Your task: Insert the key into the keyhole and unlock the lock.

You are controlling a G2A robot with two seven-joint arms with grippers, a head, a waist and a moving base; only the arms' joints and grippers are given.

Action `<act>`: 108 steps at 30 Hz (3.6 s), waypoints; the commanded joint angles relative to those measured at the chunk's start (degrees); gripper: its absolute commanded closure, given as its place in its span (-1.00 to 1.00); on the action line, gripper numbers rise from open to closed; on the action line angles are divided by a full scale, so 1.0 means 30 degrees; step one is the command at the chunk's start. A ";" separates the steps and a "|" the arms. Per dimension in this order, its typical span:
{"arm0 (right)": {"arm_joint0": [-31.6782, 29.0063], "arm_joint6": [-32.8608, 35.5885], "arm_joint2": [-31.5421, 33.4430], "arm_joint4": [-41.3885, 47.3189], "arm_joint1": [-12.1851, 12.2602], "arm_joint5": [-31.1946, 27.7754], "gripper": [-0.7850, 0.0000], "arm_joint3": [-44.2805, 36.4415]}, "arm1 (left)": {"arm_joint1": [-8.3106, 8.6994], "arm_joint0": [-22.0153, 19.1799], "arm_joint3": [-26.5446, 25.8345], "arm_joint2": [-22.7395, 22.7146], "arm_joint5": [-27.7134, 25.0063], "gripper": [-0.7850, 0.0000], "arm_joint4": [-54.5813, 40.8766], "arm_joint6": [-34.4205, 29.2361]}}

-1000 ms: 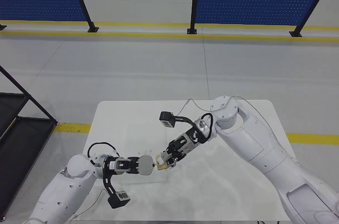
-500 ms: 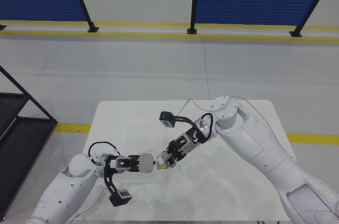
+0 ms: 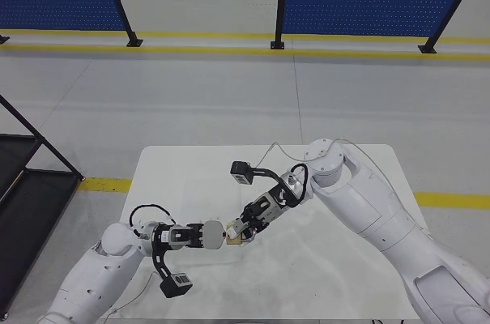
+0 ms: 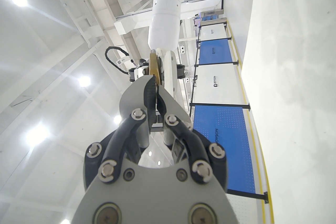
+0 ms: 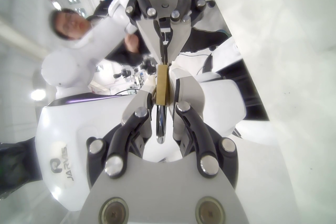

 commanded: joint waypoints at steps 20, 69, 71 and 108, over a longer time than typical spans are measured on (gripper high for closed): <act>0.0000 -0.0001 0.0000 0.0000 0.0000 0.0000 1.00 0.0000 | 0.0145 0.0783 -0.0704 -0.0937 0.0084 -1.00 -0.0626 -0.0082; -0.1009 -0.3605 0.1981 0.3002 -0.0131 -0.0770 1.00 0.0612 | 0.0616 0.0879 0.1441 -0.2921 -1.2604 -1.00 -0.6781 -0.2568; -0.1148 -0.3945 0.2115 0.2994 -0.0111 -0.0671 1.00 0.0655 | 0.0616 0.0879 0.1441 -0.2921 -1.2604 -1.00 -0.6781 -0.2568; -0.1322 -0.4051 0.2257 0.3094 -0.0084 -0.0519 1.00 0.0678 | 0.0645 -0.1318 0.3776 -0.0750 -2.8894 -1.00 -3.0233 -2.0464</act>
